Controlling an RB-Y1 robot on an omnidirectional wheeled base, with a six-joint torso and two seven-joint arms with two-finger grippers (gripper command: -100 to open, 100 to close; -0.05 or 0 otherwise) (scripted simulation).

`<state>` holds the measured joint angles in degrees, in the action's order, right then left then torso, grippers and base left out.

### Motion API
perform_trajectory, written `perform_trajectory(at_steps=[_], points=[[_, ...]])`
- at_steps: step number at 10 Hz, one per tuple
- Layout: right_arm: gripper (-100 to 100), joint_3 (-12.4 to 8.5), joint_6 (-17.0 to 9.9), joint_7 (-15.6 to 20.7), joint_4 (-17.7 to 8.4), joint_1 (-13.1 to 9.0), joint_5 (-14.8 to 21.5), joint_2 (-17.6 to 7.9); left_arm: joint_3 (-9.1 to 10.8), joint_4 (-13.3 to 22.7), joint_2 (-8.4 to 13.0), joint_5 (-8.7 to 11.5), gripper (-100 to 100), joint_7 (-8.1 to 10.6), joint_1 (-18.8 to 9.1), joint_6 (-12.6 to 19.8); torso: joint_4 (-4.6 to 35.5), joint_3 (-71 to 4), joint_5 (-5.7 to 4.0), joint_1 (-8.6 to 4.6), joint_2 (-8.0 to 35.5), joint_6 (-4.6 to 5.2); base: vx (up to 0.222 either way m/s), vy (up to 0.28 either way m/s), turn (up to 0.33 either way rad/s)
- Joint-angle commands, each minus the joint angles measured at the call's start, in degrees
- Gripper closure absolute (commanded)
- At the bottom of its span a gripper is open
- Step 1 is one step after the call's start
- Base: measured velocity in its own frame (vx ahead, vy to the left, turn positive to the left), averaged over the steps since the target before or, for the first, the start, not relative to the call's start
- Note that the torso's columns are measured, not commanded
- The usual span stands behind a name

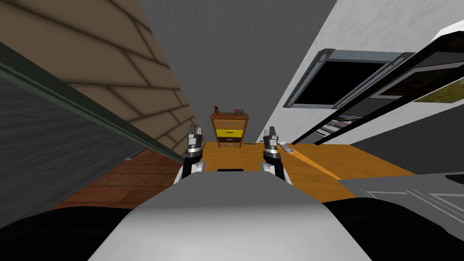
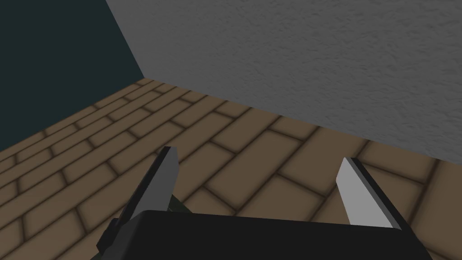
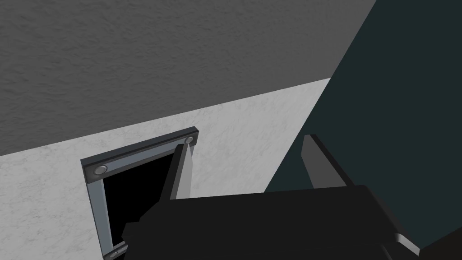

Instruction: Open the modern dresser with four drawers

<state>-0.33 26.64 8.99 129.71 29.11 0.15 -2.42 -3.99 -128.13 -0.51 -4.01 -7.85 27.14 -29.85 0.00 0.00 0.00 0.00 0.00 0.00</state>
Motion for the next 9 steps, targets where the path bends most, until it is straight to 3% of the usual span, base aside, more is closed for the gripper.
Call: perform_trajectory(at_steps=[1, 9], points=[[0, 0.0, 0.0, 0.0, 0.0, 0.0, 0.0, 0.0, 0.0, 0.0, 0.0, 0.0, 0, 0.0, 0.0, 0.0, 2.35, -4.67, 0.0, 0.0, 2.32, 0.0, 0.0, 0.0, 0.0], [0, 0.0, 0.01, 0.0, 0.02, 0.0, 0.0, 0.0, 0.0, -0.02, 0.0, 0.0, 0, 0.0, 0.0, -0.01, 35.37, -70.73, 0.0, 0.0, 35.39, 0.0, 0.0, 0.0, 0.0]])
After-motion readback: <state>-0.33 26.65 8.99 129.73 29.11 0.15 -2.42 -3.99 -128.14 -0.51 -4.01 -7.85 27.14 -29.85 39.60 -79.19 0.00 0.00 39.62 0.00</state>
